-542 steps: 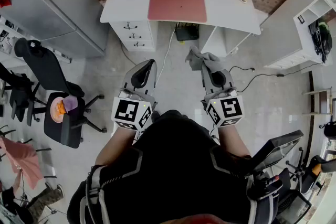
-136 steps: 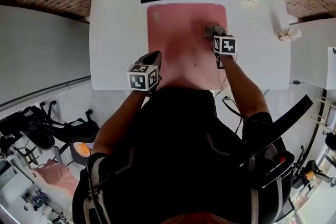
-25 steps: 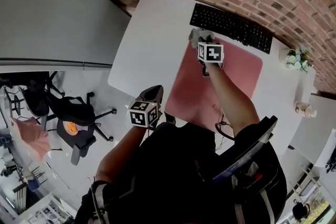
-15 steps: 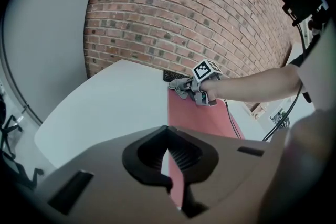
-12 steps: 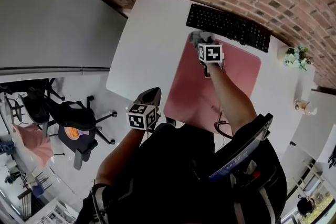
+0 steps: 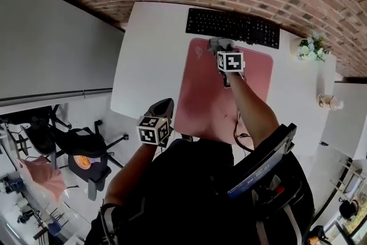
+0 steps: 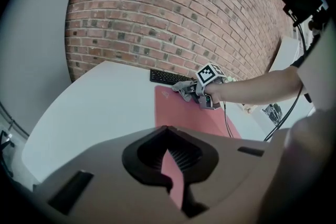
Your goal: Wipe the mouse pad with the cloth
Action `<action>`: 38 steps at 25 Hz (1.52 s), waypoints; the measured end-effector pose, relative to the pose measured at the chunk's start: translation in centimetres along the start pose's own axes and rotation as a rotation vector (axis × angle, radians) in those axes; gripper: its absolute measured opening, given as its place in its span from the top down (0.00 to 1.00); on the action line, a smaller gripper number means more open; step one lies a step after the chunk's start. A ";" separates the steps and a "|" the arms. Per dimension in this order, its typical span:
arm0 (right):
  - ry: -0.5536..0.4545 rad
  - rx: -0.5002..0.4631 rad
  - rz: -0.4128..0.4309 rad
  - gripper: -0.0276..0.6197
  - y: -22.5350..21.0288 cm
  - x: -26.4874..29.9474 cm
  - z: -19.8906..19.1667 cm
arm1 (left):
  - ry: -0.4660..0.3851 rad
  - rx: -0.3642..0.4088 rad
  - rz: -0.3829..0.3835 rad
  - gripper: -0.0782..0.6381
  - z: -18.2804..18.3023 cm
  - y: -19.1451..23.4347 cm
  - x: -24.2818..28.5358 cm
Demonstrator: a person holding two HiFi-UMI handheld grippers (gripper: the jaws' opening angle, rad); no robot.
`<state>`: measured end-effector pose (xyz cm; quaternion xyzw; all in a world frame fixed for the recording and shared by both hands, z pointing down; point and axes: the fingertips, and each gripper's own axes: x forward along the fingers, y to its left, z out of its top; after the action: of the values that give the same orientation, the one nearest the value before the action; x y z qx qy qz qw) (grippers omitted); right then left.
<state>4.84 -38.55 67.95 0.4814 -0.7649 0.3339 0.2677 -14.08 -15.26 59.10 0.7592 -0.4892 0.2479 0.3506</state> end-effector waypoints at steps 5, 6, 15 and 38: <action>-0.002 0.034 -0.040 0.91 -2.4 -1.5 -0.8 | 0.002 0.033 -0.032 0.89 0.7 -1.0 1.0; -0.001 0.038 -0.049 0.91 -3.1 -1.8 -1.0 | 0.004 0.039 -0.041 0.89 0.8 -1.3 1.3; -0.014 0.089 -0.131 0.91 -8.8 -4.6 -2.4 | 0.037 0.111 -0.094 0.89 1.4 -3.3 3.4; -0.123 0.258 -0.338 0.91 -19.0 -14.3 -5.3 | -0.046 0.175 -0.174 0.89 4.6 -6.2 3.1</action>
<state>28.26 -32.50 65.65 0.6524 -0.6393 0.3495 0.2087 -7.07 -18.90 56.59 0.8320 -0.4058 0.2407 0.2918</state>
